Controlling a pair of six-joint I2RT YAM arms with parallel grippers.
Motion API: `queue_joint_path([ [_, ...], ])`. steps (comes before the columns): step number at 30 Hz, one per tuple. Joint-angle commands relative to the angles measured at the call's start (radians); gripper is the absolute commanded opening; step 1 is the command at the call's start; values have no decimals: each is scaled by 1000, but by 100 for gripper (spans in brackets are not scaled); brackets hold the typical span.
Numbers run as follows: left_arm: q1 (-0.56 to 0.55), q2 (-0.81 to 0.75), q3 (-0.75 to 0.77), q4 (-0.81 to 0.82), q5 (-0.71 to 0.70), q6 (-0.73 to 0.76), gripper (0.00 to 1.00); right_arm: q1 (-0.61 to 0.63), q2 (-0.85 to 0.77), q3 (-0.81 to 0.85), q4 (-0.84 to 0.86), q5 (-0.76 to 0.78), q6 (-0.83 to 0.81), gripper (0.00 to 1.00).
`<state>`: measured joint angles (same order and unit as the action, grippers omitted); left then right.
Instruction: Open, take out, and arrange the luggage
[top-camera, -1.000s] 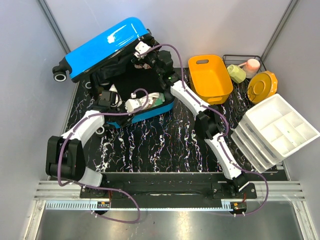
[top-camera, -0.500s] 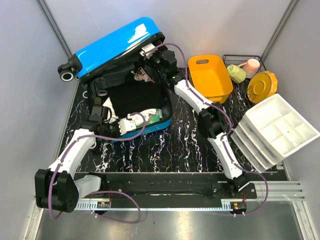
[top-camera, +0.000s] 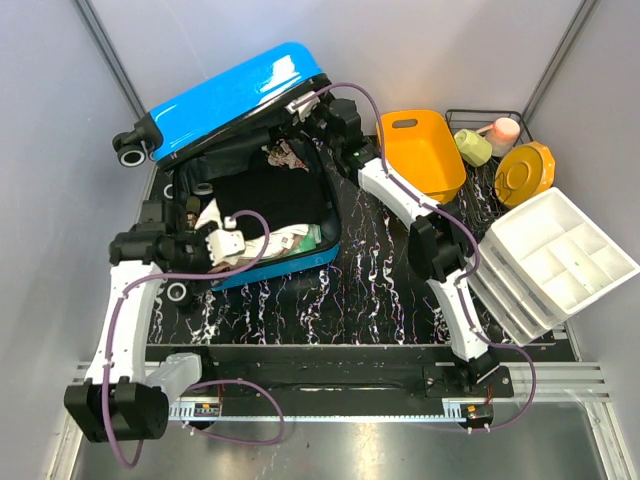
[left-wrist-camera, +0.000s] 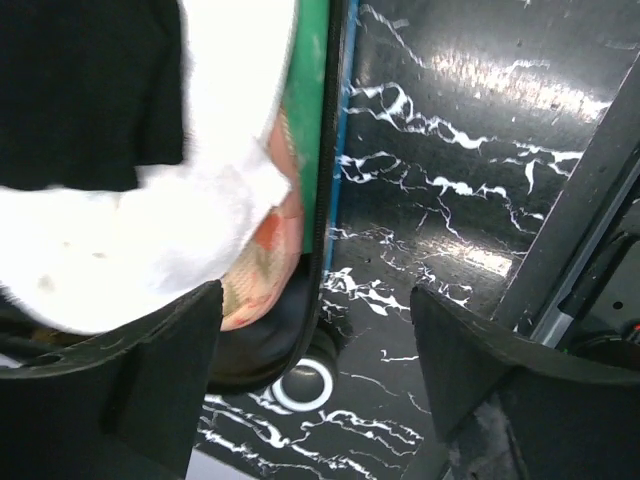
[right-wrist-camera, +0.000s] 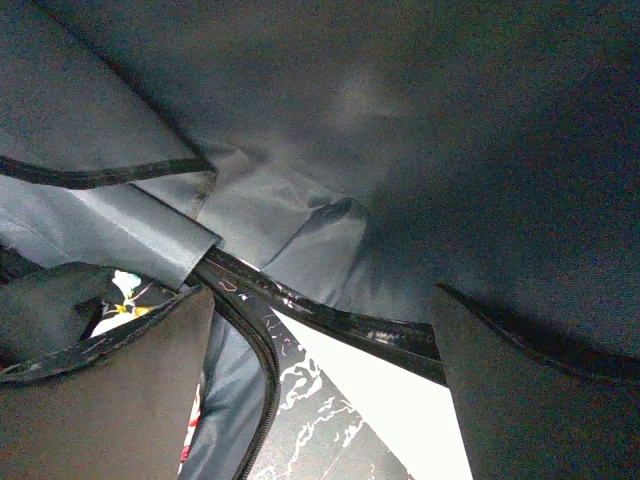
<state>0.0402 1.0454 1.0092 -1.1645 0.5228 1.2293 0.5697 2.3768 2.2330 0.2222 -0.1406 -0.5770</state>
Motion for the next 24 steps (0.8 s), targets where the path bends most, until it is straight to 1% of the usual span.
queue_joint_path([
  [1,18,-62,192,-182,149,30,87,-28,-136,-15,62,-11,11,99],
  [3,17,-62,235,-126,203,-75,88,-25,-142,-22,60,-16,12,99],
  [4,17,-53,235,6,209,-143,88,-24,-145,-30,59,-14,12,99],
  [5,18,-41,233,90,188,-295,87,-22,-146,-35,60,-14,14,99],
  [6,17,-29,223,170,166,-363,86,-19,-149,-38,60,-16,14,100],
  [7,17,5,217,333,143,-431,83,-19,-157,-48,59,-22,17,100],
  [8,18,22,212,418,100,-565,83,-21,-162,-58,59,-24,20,100],
  [9,17,37,200,502,77,-629,83,-19,-168,-67,59,-31,22,100],
  [10,18,53,197,673,53,-698,83,-19,-185,-94,57,-49,22,100],
  [11,18,83,204,743,2,-809,83,-19,-195,-111,51,-60,22,100],
  [12,18,108,216,800,-24,-845,83,-19,-211,-131,39,-77,23,99],
  [13,18,128,236,881,-47,-881,83,-19,-253,-186,1,-120,23,99],
  [14,18,181,262,903,-97,-924,83,-18,-281,-225,-21,-144,20,99],
  [15,18,209,329,920,-122,-938,83,-19,-313,-321,-64,-175,14,100],
  [16,20,235,366,937,-144,-948,82,-19,-383,-370,-95,-253,3,100],
  [17,24,290,443,942,-183,-967,82,-18,-419,-419,-125,-292,-16,100],
  [18,26,313,477,947,-199,-973,82,-16,-483,-502,-194,-360,-11,100],
  [20,36,363,569,963,-239,-982,82,-11,-536,-558,-315,-453,-14,99],
  [21,39,411,598,967,-251,-981,82,-7,-571,-616,-389,-514,-1,98],
  [23,47,458,675,974,-280,-978,82,16,-594,-662,-463,-565,-1,94],
  [24,52,506,698,977,-293,-981,82,25,-605,-693,-519,-592,3,92],
])
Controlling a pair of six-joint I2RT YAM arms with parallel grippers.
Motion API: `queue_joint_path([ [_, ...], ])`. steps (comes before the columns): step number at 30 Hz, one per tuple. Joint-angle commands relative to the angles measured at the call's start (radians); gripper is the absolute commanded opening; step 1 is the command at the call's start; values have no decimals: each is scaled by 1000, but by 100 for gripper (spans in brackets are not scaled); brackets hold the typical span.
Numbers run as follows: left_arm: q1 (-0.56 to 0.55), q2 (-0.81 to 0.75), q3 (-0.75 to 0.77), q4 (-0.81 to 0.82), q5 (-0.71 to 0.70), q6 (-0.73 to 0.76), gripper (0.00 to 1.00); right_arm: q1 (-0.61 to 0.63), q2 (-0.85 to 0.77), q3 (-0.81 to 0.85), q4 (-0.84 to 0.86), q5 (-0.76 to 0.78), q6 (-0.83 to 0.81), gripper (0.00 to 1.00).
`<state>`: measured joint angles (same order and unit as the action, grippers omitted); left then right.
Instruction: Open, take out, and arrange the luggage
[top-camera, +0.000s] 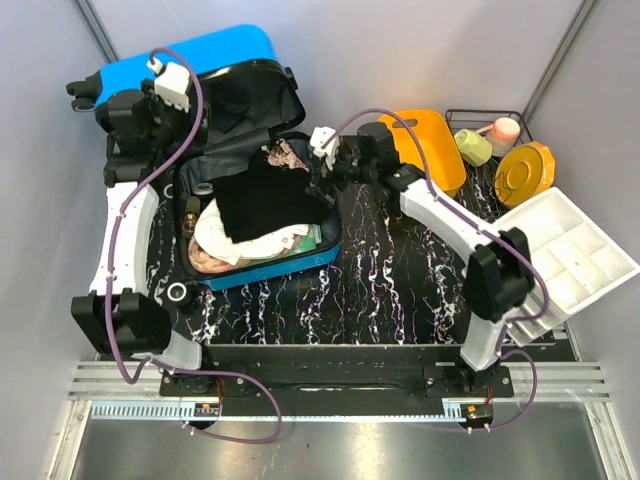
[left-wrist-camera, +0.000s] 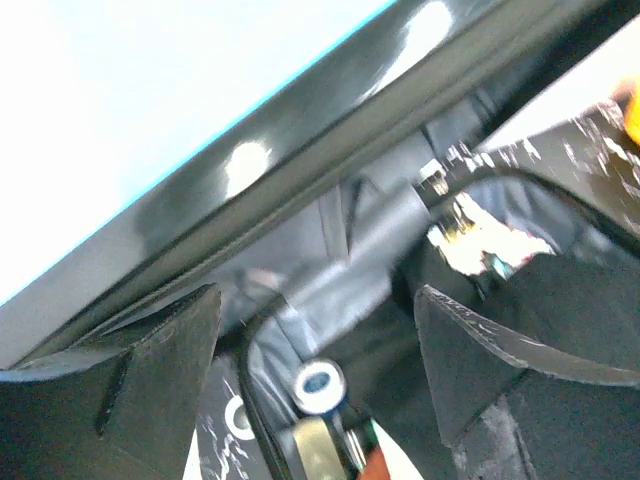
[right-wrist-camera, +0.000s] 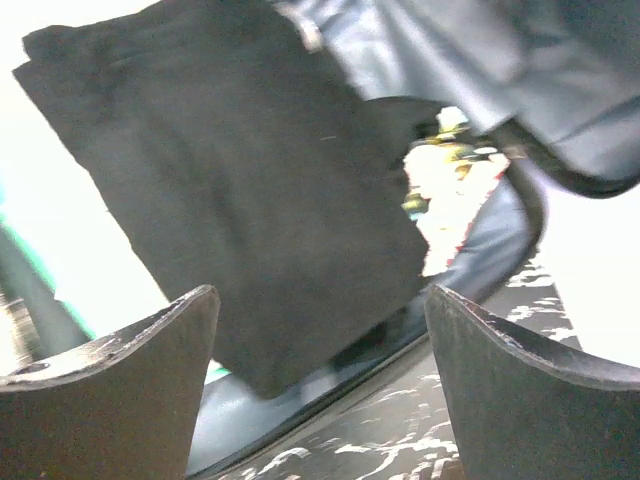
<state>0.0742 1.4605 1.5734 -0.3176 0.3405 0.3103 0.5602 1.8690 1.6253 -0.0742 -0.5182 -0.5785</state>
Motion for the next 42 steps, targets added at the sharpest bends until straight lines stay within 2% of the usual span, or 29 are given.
queue_joint_path([
  [1,21,113,158,137,-115,-72,82,44,-97,-94,-254,-233,8,91],
  [7,53,277,324,147,-139,-86,84,107,-8,-41,-568,-293,-95,93],
  [10,65,339,402,147,-147,-96,85,130,41,-27,-605,-250,-110,96],
  [14,76,400,462,143,-149,-103,86,155,85,-1,-625,-223,-115,93],
  [17,78,411,476,137,-129,-119,86,182,108,21,-682,-232,-141,83],
  [18,78,409,473,130,-117,-120,86,188,108,19,-705,-238,-144,71],
  [21,78,382,445,117,-71,-132,86,210,96,4,-723,-269,-147,53],
  [22,78,370,415,112,-45,-129,86,217,93,-2,-725,-273,-146,42],
  [25,78,304,322,117,-5,-116,86,236,87,-12,-723,-281,-144,21],
  [27,76,273,277,103,17,-108,85,251,87,-7,-725,-287,-138,18],
  [29,78,224,217,81,57,-94,85,262,84,5,-720,-284,-129,19],
  [31,78,178,165,39,92,-88,86,270,79,18,-701,-276,-86,26],
  [32,78,160,151,22,106,-86,86,270,79,37,-682,-273,-64,43],
  [36,78,83,90,-72,172,-89,89,265,44,94,-671,-166,-17,75],
  [40,79,-8,27,-149,221,-86,90,187,-39,122,-658,-103,89,93],
  [42,78,-69,-4,-175,242,-74,90,143,-91,128,-654,-79,135,97],
])
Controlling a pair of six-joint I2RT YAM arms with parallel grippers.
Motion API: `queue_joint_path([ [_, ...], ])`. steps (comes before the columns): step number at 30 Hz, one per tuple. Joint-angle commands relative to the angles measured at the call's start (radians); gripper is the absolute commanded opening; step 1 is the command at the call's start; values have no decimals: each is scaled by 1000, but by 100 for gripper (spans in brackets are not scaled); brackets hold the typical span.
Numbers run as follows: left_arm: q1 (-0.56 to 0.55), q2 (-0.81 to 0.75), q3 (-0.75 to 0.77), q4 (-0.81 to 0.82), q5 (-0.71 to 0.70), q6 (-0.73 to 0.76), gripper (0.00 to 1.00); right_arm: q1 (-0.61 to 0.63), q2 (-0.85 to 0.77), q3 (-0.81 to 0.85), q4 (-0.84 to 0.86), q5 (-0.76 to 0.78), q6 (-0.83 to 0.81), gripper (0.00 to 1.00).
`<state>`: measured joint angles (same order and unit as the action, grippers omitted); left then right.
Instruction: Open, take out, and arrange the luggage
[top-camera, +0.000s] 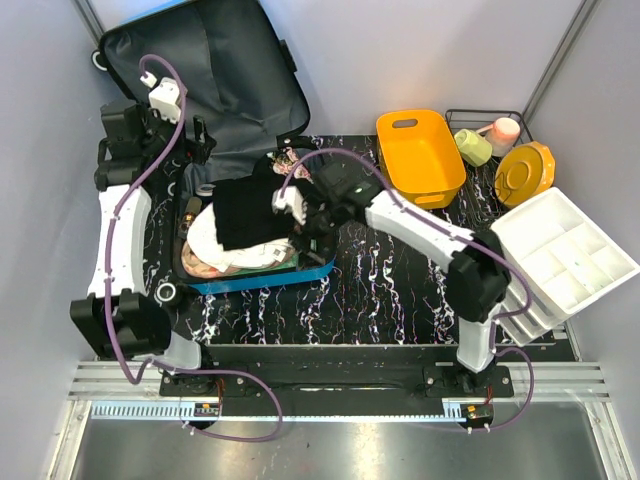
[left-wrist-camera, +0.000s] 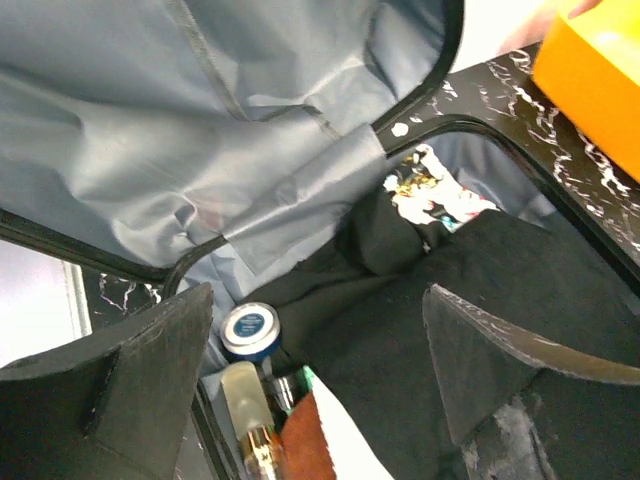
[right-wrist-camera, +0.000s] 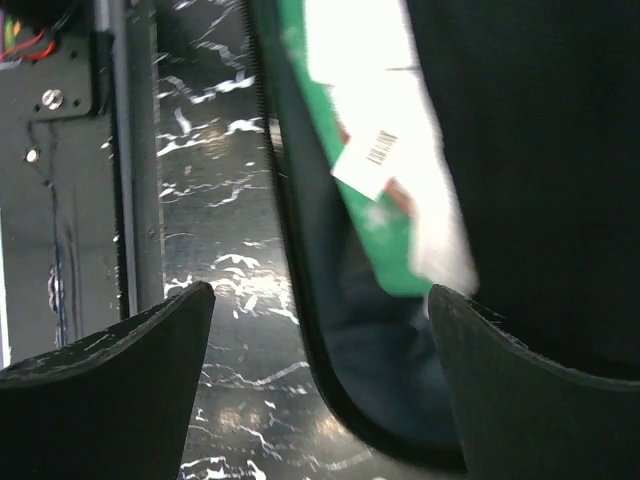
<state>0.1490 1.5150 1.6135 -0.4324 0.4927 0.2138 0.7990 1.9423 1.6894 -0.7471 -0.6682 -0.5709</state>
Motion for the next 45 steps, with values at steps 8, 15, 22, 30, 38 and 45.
queue_joint_path([
  [8,1,-200,-66,-356,257,202,91,-383,-269,45,-62,214,37,99],
  [15,-11,-220,-109,-569,308,348,91,-633,-59,240,-288,254,-328,100],
  [22,-29,-161,-50,-726,273,455,89,-693,93,294,-348,292,-622,100],
  [30,-46,-141,-67,-726,256,460,87,-690,213,291,-368,237,-663,71],
  [38,-45,-96,-95,-665,268,458,83,-591,169,268,-432,133,-509,11],
  [45,-25,-162,-249,-427,192,80,79,-422,-15,-11,-338,91,-220,0],
])
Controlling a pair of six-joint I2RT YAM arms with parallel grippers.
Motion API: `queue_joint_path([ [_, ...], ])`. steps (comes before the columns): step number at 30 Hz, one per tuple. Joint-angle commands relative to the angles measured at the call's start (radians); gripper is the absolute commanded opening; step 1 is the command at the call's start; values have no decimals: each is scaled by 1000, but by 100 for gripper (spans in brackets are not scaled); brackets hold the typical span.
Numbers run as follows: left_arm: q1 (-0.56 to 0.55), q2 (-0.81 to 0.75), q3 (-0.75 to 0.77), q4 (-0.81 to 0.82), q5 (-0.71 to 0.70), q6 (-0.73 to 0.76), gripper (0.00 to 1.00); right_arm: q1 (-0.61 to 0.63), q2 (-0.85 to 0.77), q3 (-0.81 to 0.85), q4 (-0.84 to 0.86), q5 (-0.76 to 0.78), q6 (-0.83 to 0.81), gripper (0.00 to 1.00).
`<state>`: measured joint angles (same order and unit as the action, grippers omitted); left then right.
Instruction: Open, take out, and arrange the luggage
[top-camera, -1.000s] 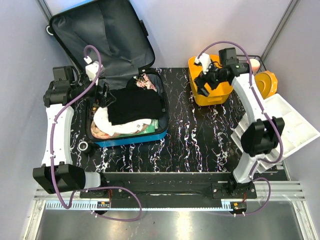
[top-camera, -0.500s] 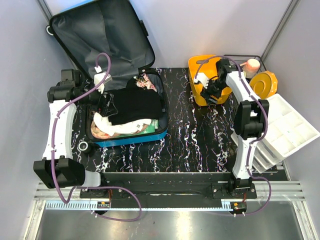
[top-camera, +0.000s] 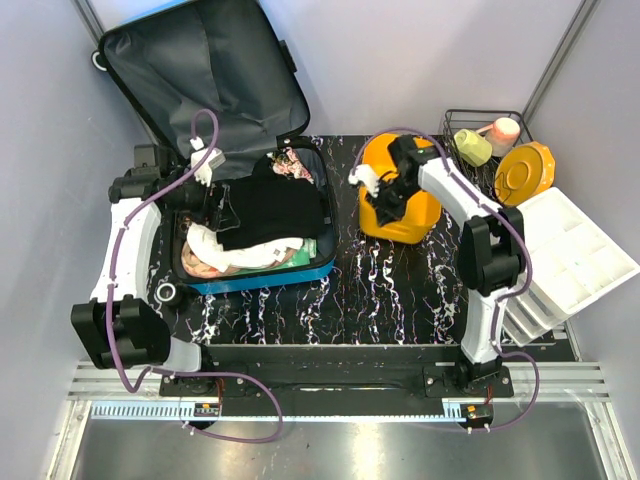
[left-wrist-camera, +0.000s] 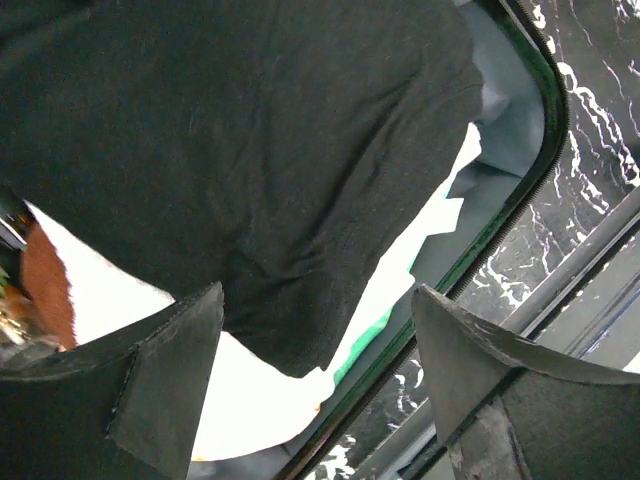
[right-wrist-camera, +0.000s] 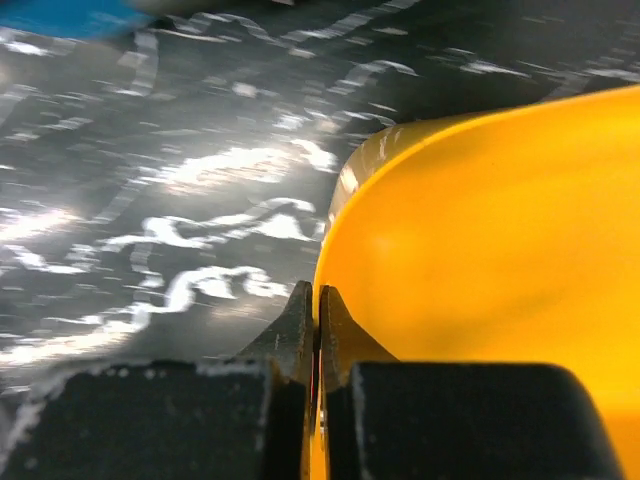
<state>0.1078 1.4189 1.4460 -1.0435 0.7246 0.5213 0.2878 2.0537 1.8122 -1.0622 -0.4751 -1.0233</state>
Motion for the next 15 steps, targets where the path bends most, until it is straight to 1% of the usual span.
queue_joint_path([
  [1,27,-84,-128,213,-53,-336,79,100,-145,-166,-9,-106,259,0],
  [3,30,-125,-179,258,-50,-407,80,123,-210,-255,36,-134,307,0],
  [4,30,-138,-197,276,-57,-481,80,129,-231,-284,56,-138,318,0],
  [6,30,-155,-238,316,-94,-562,80,151,-274,-344,87,-145,334,0],
  [7,33,-164,-249,318,-97,-599,80,155,-286,-359,93,-148,338,5],
  [8,33,-175,-265,341,-111,-615,80,160,-303,-387,103,-160,338,27],
  [9,33,-184,-301,362,-135,-639,80,160,-313,-396,110,-161,341,40],
  [10,38,-196,-312,381,-167,-682,80,162,-319,-404,117,-158,347,48],
  [11,39,-196,-317,390,-184,-694,80,162,-326,-399,116,-143,354,60],
  [14,39,-189,-323,411,-244,-741,79,160,-368,-376,108,-125,361,73],
  [15,38,-187,-334,421,-258,-745,78,159,-383,-373,110,-125,355,81],
])
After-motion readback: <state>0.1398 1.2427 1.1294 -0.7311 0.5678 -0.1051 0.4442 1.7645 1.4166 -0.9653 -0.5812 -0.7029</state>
